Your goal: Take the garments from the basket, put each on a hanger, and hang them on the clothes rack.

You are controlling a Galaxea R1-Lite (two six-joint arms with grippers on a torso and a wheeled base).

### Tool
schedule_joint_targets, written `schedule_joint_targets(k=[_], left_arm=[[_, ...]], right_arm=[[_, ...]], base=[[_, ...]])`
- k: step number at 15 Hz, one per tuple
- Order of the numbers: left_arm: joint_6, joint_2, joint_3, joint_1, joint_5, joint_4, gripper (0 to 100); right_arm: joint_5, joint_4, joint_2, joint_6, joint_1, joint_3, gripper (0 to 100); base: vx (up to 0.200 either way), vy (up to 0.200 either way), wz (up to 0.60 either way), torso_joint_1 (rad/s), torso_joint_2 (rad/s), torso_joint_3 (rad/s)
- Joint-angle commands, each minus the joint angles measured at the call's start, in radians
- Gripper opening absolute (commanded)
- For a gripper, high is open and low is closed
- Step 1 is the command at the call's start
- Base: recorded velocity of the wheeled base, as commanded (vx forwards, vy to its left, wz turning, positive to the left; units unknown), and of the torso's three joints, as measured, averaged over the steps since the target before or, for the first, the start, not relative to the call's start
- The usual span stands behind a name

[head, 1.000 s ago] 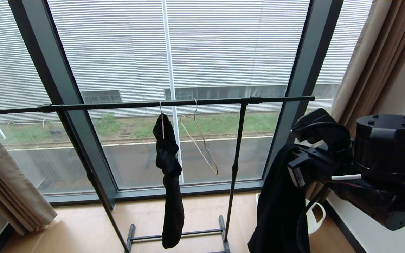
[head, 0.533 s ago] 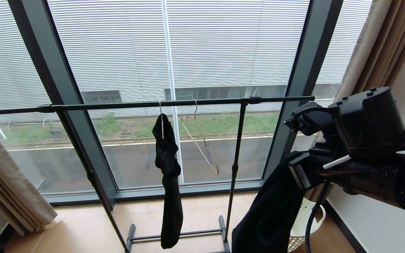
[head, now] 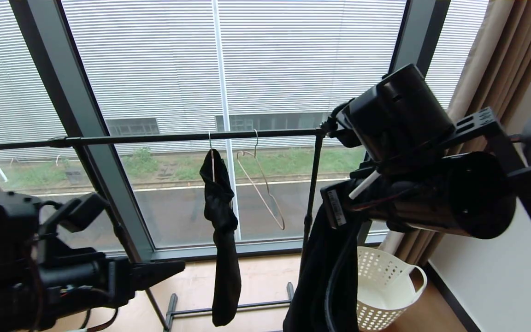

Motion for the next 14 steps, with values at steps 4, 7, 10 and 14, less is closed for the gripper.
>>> schedule_joint_targets(k=[4, 7, 10, 14], left_arm=[[-0.053, 0.359, -0.049, -0.178, 0.001, -0.171, 100], [-0.07, 0.408, -0.073, -0.219, 0.001, -0.243, 100], [-0.129, 0.456, -0.161, -0.265, 0.011, -0.254, 100], [-0.144, 0.537, -0.228, -0.277, 0.027, -0.254, 100]], right_arm=[[0.005, -0.082, 0.124, 0.004, -0.014, -0.041, 0], [0.045, -0.096, 0.175, -0.017, -0.05, -0.129, 0], [0.045, -0.098, 0.205, -0.017, -0.05, -0.218, 0], [0.039, -0.093, 0.273, -0.013, -0.044, -0.307, 0]], base=[[0.0, 0.0, 0.0, 0.0, 0.0, 0.0], [0.0, 0.0, 0.0, 0.0, 0.0, 0.0], [0.0, 0.0, 0.0, 0.0, 0.0, 0.0], [0.0, 0.0, 0.0, 0.0, 0.0, 0.0]])
